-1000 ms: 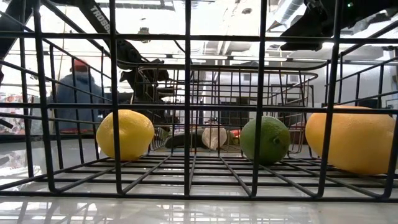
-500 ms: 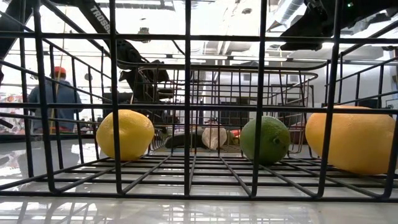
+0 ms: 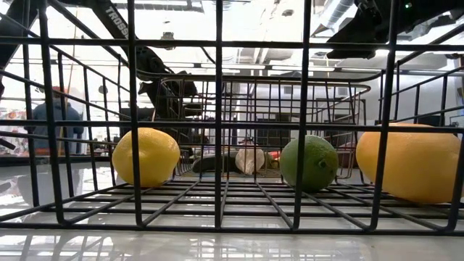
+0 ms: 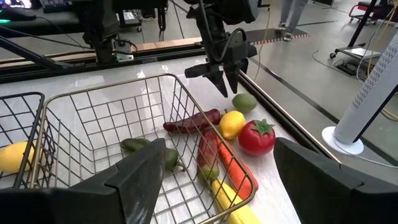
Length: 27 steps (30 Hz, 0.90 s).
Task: Sort produce into baskets
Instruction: Put the corn into the top wire basket
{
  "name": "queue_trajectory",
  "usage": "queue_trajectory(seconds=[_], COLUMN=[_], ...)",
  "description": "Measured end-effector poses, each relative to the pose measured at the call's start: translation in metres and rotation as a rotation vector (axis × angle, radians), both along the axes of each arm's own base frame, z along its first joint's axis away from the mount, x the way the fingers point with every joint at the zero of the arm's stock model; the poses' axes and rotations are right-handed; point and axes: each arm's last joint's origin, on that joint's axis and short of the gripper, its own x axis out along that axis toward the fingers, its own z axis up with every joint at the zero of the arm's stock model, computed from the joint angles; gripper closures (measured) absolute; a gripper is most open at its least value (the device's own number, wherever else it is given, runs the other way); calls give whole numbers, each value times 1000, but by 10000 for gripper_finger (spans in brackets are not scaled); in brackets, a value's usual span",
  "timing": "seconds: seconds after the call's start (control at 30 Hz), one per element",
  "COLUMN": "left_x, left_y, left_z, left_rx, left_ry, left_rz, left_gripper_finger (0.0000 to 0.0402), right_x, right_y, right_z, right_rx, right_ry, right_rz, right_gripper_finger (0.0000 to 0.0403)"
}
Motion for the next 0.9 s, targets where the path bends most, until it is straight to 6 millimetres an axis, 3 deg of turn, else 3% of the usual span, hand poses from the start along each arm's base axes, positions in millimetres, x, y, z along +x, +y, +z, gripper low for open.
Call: queue_trajectory(seconds=[0.13, 0.5, 0.67, 0.9], left_x=[0, -1, -1, 8], left_y=[0, -1, -1, 4], left_z=[4, 3, 4, 27], left_rx=[-22, -19, -15, 21], left_ry=[-33, -3, -3, 38], left_rz=[19, 15, 12, -28], left_gripper_finger=[260, 131, 120, 120], right_x=[0, 0, 0, 0], right_y=[0, 0, 0, 0], right_z=[0, 0, 0, 0], right_rx=[0, 0, 0, 0], right_ry=[0, 0, 0, 0], right_rz=[0, 0, 0, 0], right_gripper_finger=[79, 79, 79, 78])
